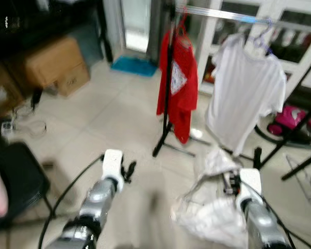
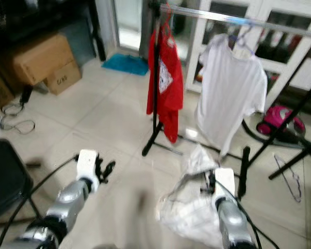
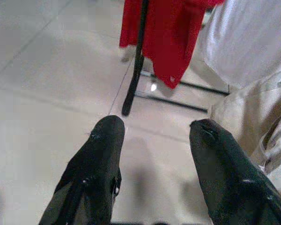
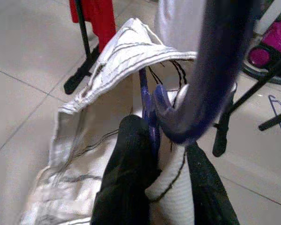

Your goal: Hang hanger

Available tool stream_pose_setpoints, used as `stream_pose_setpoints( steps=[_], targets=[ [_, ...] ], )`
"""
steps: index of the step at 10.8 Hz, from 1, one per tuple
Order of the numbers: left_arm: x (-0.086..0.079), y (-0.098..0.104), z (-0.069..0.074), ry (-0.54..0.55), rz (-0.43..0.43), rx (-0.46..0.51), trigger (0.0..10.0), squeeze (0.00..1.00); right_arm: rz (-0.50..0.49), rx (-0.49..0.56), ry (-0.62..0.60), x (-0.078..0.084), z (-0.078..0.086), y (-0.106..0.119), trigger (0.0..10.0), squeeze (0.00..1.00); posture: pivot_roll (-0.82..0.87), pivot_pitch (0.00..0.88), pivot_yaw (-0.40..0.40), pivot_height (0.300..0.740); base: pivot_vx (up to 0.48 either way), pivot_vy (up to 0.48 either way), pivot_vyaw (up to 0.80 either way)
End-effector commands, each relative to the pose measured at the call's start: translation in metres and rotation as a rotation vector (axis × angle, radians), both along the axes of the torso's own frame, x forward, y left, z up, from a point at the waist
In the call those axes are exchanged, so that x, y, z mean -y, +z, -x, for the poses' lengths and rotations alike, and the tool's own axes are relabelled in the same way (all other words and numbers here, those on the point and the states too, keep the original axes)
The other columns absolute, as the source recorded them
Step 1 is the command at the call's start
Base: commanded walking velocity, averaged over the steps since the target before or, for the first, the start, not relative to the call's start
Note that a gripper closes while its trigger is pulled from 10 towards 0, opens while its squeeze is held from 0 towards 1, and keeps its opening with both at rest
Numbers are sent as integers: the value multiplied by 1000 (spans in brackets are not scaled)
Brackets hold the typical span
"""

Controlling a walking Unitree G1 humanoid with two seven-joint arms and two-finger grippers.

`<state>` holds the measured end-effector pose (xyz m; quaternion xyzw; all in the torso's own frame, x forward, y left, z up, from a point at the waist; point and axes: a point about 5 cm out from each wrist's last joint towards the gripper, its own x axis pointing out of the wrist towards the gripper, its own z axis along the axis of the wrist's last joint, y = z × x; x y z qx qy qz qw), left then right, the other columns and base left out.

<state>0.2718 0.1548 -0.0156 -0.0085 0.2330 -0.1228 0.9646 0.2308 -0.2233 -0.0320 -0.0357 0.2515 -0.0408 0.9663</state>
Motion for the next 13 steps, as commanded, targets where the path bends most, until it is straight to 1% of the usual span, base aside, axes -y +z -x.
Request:
stream_pose_setpoints(
  steps=[1, 2, 3, 4, 5, 7, 9, 11, 12, 13],
  targets=[
    [1, -6, 6, -40, -29, -29, 10000, 0, -8, 32, -19, 0, -3, 3, 10000, 0, 11, 0, 13, 740, 0, 0, 0],
    [2, -11, 16, -71, -41, -21, 10000, 0, 1, 43, -20, -5, -1, 3, 10000, 0, 11, 0, 11, 740, 0, 0, 0],
    [1, -6, 12, -50, -15, 13, 10000, 0, -27, 60, -41, -7, -3, 5, 10000, 0, 18, 0, 6, 740, 0, 0, 0],
    [2, 0, 7, -54, 2, 44, 10000, 0, -47, 96, -39, -10, -10, 11, 10000, 0, 19, 0, 8, 740, 0, 0, 0],
    [2, 6, 0, -53, 24, 66, 10000, 0, -53, 142, -15, -15, -22, 21, 10000, 0, 21, 0, 10, 740, 311, 0, 0],
    [3, 9, -3, -61, 29, 82, 10000, 0, -71, 188, -5, -20, -32, 31, 10000, 0, 22, 0, 13, 740, 321, 0, -675],
    [2, 13, -5, -68, 35, 97, 10000, 0, -65, 232, 16, -23, -43, 42, 10000, 0, 28, 0, 9, 740, 322, 0, 0],
    [1, 13, -6, -69, 33, 99, 10000, 0, -63, 229, 24, -23, -43, 42, 10000, 0, 34, 0, 1, 740, 306, 0, 0],
    [1, 10, -4, -68, 32, 80, 10000, 0, -62, 203, 24, -22, -39, 37, 10000, 0, 34, 0, 1, 740, 0, 0, 0],
    [1, 2, 3, -83, 14, 31, 10000, 0, -65, 155, 23, -22, -32, 28, 10000, 0, 32, 0, 2, 740, 0, 0, 0]
  ],
)
